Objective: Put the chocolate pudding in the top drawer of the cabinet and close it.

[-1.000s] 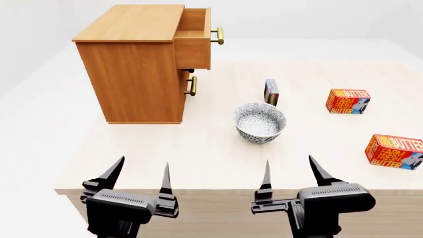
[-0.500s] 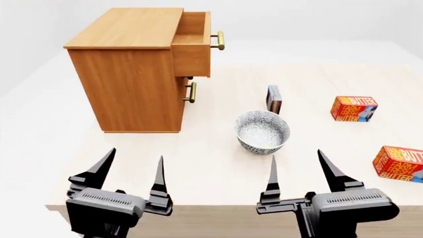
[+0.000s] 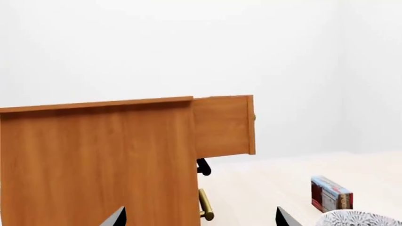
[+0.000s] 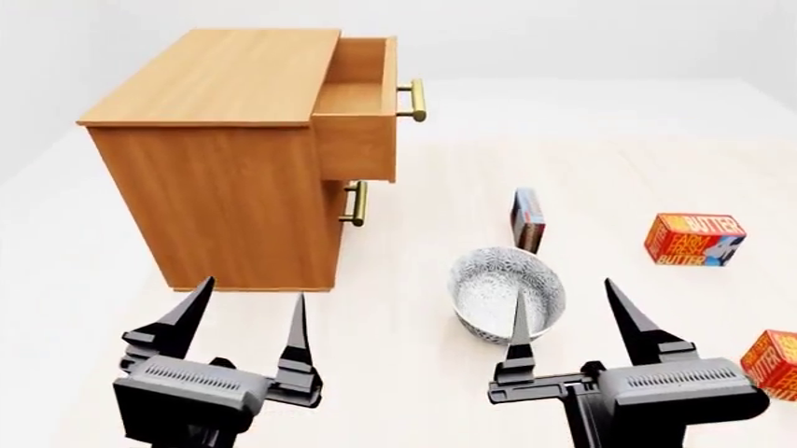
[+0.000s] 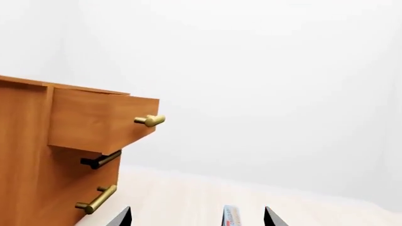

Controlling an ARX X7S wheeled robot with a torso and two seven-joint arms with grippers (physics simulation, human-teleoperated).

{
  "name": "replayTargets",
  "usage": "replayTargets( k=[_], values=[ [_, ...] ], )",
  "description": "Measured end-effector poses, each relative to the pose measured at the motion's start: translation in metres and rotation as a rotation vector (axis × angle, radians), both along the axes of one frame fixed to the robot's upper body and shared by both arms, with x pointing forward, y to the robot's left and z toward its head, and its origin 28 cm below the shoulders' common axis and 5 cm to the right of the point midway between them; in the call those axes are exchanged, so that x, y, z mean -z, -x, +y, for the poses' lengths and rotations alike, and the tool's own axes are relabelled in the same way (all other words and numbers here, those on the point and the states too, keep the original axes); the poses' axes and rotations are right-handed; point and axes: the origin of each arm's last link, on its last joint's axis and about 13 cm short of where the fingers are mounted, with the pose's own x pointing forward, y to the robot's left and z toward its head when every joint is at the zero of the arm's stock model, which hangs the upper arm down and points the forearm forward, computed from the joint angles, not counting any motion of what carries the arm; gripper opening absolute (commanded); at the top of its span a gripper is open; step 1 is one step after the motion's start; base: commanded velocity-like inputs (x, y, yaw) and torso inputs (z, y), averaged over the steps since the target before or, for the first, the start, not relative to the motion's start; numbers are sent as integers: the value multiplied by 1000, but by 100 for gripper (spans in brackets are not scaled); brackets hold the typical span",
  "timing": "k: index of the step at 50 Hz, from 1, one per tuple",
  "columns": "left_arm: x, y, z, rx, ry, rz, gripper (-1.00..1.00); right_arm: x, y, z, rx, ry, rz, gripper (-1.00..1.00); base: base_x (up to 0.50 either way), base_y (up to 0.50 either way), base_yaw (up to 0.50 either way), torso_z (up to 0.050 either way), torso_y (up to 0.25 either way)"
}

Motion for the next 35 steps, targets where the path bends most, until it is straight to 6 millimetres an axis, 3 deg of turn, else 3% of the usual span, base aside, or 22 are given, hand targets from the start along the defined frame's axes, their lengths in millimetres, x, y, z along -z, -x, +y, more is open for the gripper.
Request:
replayTargets(
  k=[35],
  values=[
    [-9,7,2,-4,21,-85,100,-6,6,-2,1,-11,-29,100,314,0,0,0,0]
  ],
)
